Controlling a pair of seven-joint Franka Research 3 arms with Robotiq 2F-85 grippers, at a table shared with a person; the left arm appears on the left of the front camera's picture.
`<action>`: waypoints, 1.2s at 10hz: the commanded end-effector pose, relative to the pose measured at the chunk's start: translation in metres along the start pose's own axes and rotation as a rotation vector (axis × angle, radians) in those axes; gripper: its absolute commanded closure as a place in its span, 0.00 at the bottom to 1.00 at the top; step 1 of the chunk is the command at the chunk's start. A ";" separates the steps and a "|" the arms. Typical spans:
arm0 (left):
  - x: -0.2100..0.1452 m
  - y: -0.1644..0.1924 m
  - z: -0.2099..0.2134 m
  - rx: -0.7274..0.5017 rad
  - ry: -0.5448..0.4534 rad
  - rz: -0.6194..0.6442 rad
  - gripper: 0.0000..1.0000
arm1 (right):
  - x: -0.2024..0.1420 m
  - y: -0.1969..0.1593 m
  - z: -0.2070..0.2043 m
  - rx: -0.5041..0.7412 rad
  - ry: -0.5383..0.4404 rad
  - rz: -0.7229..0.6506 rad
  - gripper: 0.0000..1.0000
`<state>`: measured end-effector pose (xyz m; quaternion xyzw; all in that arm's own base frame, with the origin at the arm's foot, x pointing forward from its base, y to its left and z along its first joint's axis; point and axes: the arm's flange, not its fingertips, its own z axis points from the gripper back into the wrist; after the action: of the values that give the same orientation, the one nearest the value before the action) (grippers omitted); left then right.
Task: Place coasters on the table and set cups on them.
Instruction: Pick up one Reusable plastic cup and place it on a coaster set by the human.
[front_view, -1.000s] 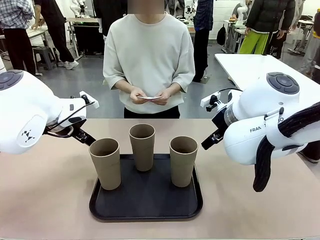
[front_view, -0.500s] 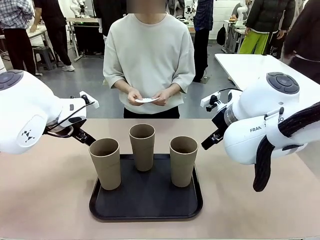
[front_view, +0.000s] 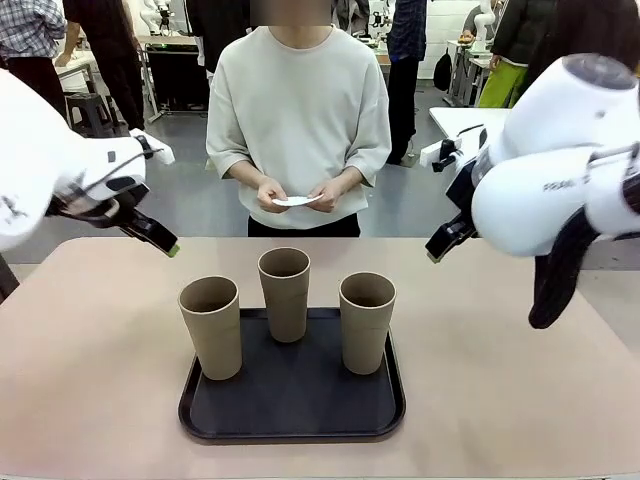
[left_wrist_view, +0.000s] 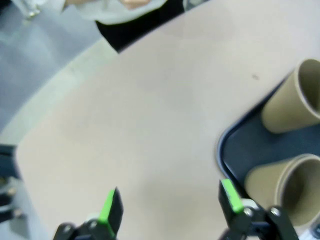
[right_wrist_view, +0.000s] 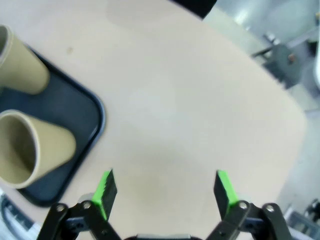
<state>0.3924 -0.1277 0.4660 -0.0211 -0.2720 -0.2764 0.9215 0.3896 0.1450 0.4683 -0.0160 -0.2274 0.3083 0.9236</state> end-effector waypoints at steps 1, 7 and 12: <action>-0.028 -0.016 0.041 -0.138 0.144 -0.033 0.00 | -0.028 0.022 0.033 0.039 0.127 -0.012 0.00; -0.049 -0.050 0.073 -0.227 0.320 -0.080 0.00 | -0.050 0.060 0.067 0.007 0.252 0.019 0.00; -0.065 -0.013 0.081 -0.665 0.123 0.099 0.00 | -0.080 -0.017 0.050 0.948 -0.064 -0.341 0.00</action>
<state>0.3009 -0.1125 0.5050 -0.1806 -0.0995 -0.3235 0.9235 0.3215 0.1149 0.4946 0.1572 -0.1095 0.2985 0.9350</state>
